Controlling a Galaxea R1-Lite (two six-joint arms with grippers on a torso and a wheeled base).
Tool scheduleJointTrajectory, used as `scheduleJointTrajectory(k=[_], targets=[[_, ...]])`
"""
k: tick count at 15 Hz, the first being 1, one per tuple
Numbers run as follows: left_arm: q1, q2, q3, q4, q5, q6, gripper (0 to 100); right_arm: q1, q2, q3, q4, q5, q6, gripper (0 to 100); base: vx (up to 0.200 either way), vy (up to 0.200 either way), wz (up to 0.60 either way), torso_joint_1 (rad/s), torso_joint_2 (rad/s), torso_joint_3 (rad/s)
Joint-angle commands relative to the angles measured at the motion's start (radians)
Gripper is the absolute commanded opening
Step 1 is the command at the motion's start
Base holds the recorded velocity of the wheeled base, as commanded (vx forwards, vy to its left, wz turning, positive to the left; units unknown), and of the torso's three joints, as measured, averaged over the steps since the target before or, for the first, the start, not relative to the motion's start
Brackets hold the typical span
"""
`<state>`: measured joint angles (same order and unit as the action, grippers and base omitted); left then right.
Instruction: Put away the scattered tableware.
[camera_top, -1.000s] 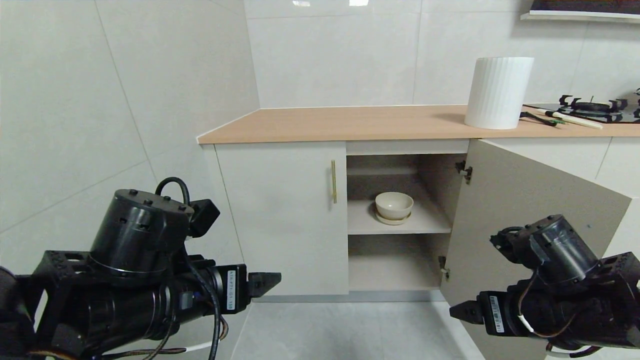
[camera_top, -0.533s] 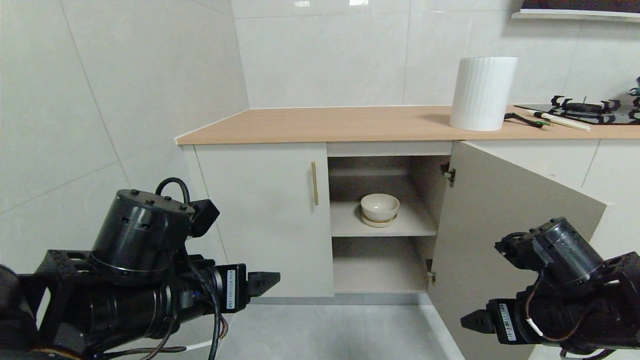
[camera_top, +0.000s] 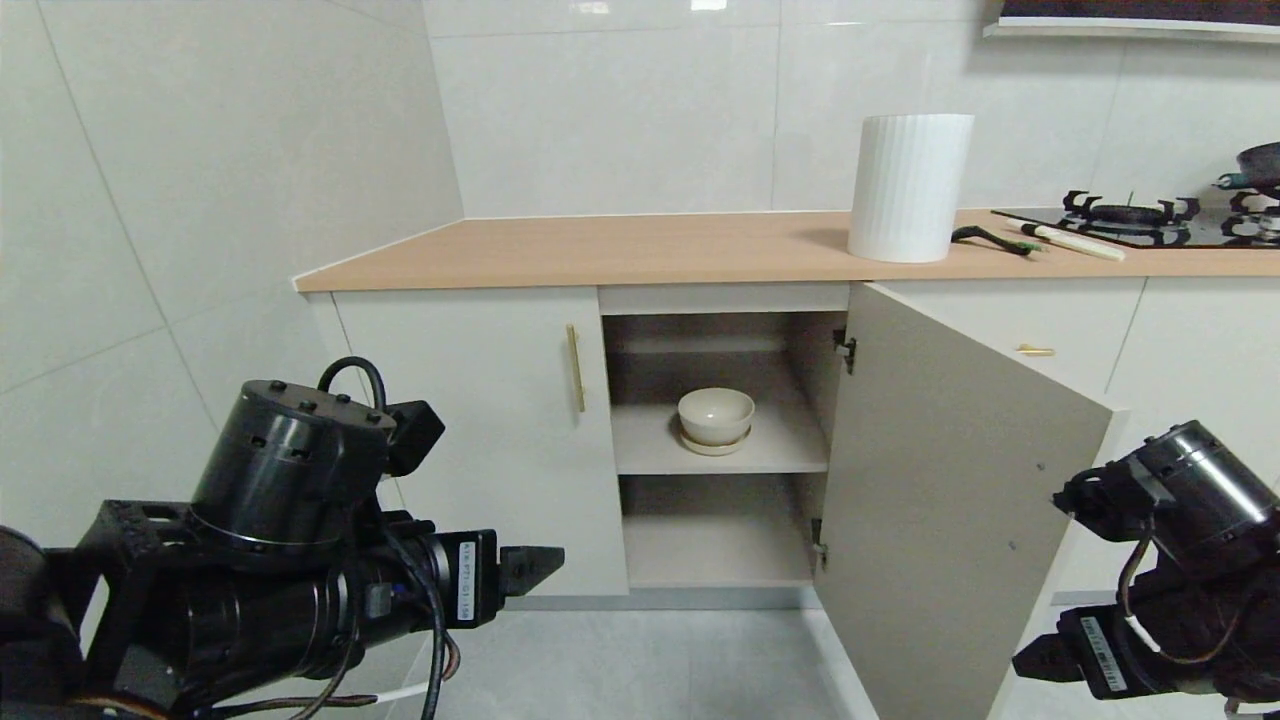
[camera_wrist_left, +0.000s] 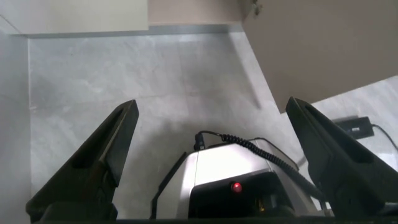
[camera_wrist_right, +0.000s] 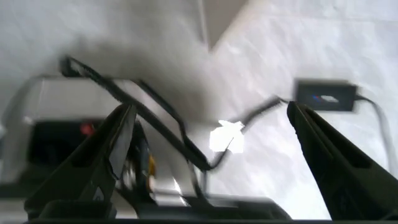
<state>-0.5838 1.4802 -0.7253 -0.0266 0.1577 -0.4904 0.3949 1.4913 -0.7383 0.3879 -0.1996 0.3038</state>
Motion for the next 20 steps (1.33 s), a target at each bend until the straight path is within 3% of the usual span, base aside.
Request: scheduleJointTrajectory(k=[1, 5, 6, 9, 10, 12, 16, 20], targets=[[-0.001, 0.005, 0.000, -0.001, 0.000, 0.000, 100, -0.057, -0.063, -0.042, 0.065, 0.000, -0.022, 100, 0.000, 0.000, 0.00, 0.000, 0.00, 0.000], [-0.001, 0.006, 0.001, -0.001, 0.000, 0.000, 100, -0.266, -0.097, -0.101, 0.101, -0.006, -0.124, 100, 0.000, 0.000, 0.00, 0.000, 0.00, 0.000], [-0.001, 0.008, 0.001, -0.001, 0.000, 0.000, 100, -0.363, -0.098, -0.125, 0.100, -0.006, -0.163, 100, 0.000, 0.000, 0.00, 0.000, 0.00, 0.000], [-0.001, 0.006, 0.001, -0.001, 0.000, 0.000, 100, -0.496, -0.083, -0.142, 0.075, -0.006, -0.229, 100, 0.000, 0.000, 0.00, 0.000, 0.00, 0.000], [-0.001, 0.006, 0.001, -0.001, 0.000, 0.000, 100, -0.498, -0.083, -0.142, 0.074, -0.006, -0.229, 100, 0.000, 0.000, 0.00, 0.000, 0.00, 0.000], [-0.001, 0.006, 0.000, -0.001, 0.000, 0.000, 100, -0.539, 0.018, -0.142, -0.067, -0.004, -0.213, 100, 0.000, 0.000, 0.00, 0.000, 0.00, 0.000], [-0.001, 0.006, 0.000, -0.003, 0.000, 0.000, 100, -0.547, 0.170, -0.147, -0.277, 0.003, -0.065, 100, 0.000, 0.000, 0.00, 0.000, 0.00, 0.000], [-0.001, 0.005, 0.001, -0.003, -0.001, 0.000, 100, -0.518, 0.230, -0.142, -0.359, 0.008, -0.005, 100, 0.000, 0.000, 0.00, 0.000, 0.00, 0.000]])
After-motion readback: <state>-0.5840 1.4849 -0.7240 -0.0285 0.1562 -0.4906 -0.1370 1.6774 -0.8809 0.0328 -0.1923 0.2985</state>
